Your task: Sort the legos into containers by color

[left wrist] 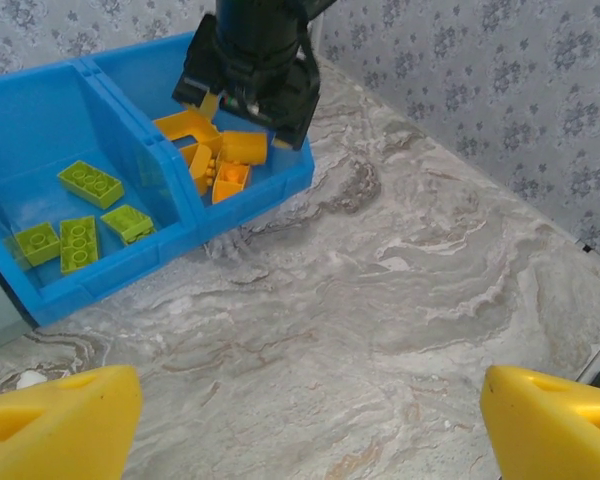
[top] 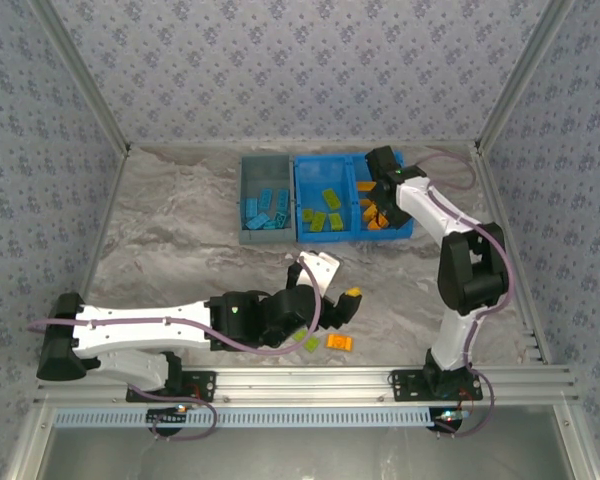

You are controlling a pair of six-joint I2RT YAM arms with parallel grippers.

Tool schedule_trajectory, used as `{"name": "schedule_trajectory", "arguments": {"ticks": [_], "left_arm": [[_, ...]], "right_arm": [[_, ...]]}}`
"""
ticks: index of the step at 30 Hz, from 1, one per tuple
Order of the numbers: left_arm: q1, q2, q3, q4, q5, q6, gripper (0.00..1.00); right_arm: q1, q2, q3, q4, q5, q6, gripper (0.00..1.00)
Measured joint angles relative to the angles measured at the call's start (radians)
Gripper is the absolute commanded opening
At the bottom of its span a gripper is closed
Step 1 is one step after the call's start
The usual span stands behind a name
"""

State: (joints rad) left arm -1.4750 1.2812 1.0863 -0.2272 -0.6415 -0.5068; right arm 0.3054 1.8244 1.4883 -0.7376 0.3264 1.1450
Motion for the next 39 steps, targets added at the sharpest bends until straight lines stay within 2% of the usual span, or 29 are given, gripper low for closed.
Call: {"name": "schedule_trajectory", "arguments": {"ticks": [9, 11, 15, 18, 22, 27, 30, 34, 39], "left_arm": [[0.000, -0.035, -0.027, -0.085, -0.003, -0.111, 0.87], [0.000, -0.056, -0.050, -0.118, -0.003, -0.160, 0.92], [0.030, -0.055, -0.072, -0.229, 0.037, -0.295, 0.93], [0.106, -0.033, -0.106, -0.304, 0.134, -0.430, 0.93], [0.191, 0.007, -0.175, -0.346, 0.296, -0.615, 0.88], [0.254, 0.100, -0.135, -0.428, 0.478, -0.782, 0.87], [0.295, 0.143, -0.130, -0.396, 0.595, -0.883, 0.87], [0.295, 0.210, -0.136, -0.331, 0.724, -1.029, 0.80], [0.280, 0.291, -0.135, -0.307, 0.789, -1.171, 0.75]], "right_arm": [[0.034, -0.229, 0.001, -0.024, 0.077, -0.028, 0.66], [0.058, -0.314, -0.034, -0.013, 0.095, -0.051, 0.65], [0.148, -0.501, -0.165, 0.003, 0.129, -0.117, 0.66], [0.262, -0.640, -0.306, 0.033, 0.134, -0.193, 0.68], [0.426, -0.779, -0.480, 0.045, 0.068, -0.297, 0.66], [0.669, -0.846, -0.568, 0.033, 0.014, -0.379, 0.65], [0.827, -0.893, -0.602, 0.029, 0.003, -0.422, 0.67], [0.978, -0.926, -0.608, 0.011, 0.020, -0.442, 0.67], [1.073, -0.930, -0.608, -0.028, 0.088, -0.431, 0.67]]}}
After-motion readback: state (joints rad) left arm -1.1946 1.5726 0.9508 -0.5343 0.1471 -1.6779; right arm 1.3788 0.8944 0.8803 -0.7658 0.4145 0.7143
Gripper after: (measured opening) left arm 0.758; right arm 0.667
